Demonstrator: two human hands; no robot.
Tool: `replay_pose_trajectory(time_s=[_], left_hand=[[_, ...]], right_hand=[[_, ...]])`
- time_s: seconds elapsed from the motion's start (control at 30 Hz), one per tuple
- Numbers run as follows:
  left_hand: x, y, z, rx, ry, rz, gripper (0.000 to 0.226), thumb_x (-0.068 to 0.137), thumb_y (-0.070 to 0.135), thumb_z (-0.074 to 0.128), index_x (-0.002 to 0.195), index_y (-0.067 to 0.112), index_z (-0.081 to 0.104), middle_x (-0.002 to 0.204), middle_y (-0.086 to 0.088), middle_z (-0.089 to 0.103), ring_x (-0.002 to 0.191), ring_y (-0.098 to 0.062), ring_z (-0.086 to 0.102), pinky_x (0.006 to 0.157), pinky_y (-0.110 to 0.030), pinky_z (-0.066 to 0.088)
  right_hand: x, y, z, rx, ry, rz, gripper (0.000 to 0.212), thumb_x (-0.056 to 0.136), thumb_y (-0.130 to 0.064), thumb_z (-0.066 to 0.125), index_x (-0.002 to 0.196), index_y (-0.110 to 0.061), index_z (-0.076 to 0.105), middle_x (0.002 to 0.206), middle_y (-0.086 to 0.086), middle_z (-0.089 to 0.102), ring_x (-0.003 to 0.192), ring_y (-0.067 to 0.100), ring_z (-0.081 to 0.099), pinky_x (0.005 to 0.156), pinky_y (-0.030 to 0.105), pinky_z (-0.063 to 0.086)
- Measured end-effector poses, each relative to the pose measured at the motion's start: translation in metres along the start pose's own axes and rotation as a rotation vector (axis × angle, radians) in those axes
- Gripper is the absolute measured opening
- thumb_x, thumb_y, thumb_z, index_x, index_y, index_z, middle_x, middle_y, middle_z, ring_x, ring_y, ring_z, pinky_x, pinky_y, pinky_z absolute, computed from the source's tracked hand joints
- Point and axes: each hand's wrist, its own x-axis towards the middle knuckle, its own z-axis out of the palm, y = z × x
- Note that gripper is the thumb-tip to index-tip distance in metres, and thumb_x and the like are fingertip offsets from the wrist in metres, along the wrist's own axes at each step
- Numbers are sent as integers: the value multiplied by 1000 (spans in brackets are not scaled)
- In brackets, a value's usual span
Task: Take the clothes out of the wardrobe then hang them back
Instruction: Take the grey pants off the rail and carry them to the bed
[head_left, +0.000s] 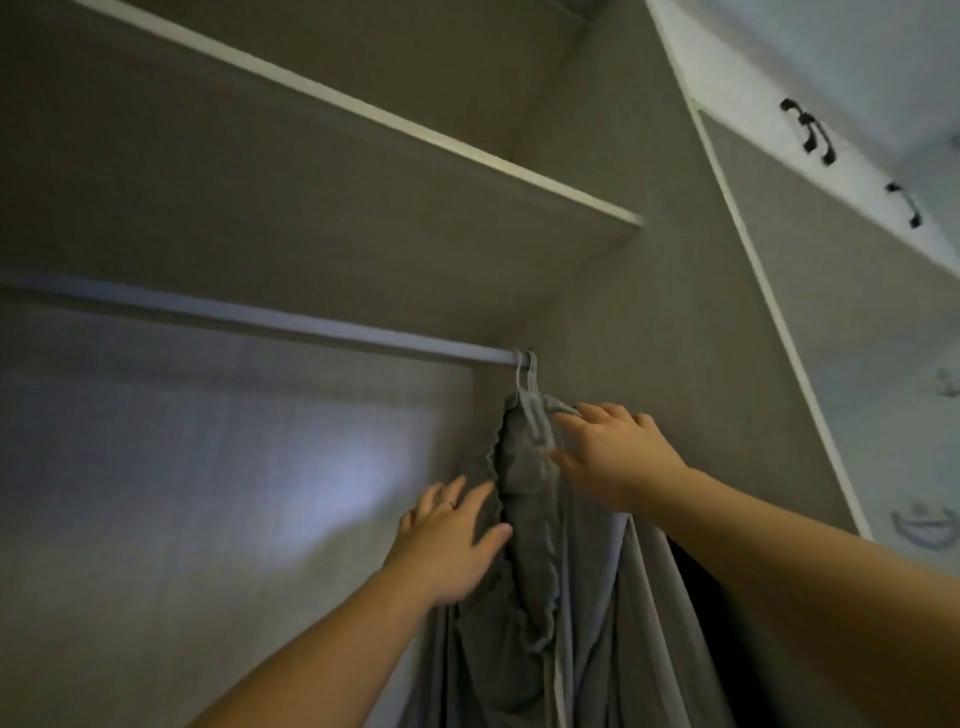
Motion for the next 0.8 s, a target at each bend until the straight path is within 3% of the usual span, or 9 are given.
replay_pose_trajectory(time_s=[0.27, 0.4, 0.53, 0.8], left_hand=[[36, 27, 39, -118, -65, 162, 67, 98, 63, 33, 155, 39, 8, 166, 9, 3, 151, -22, -1, 120, -50, 14], [42, 29, 43, -256, -1, 213, 67, 96, 65, 33, 154, 44, 6, 164, 13, 11, 151, -19, 5, 118, -53, 19], [40, 16, 38, -195, 25, 241, 68, 96, 64, 31, 154, 45, 1, 164, 14, 9, 150, -15, 2, 119, -51, 17], [35, -3, 30, -160, 35, 230, 69, 95, 67, 29, 153, 46, -1, 165, 10, 8, 150, -15, 0, 120, -49, 14]], right_hand=[[29, 1, 16, -36, -96, 149, 44, 97, -45, 42, 133, -22, 44, 127, 11, 55, 111, 36, 53, 91, 44, 41], [49, -5, 16, 275, -81, 287, 21, 91, -26, 51, 102, -9, 57, 104, 13, 62, 85, 31, 56, 72, 33, 47], [68, -14, 15, 641, -82, 467, 21, 91, -21, 55, 88, 0, 59, 82, 17, 56, 71, 30, 55, 52, 29, 45], [91, -38, 10, 916, -123, 654, 17, 97, -11, 49, 89, 1, 57, 80, 17, 59, 66, 27, 56, 55, 31, 46]])
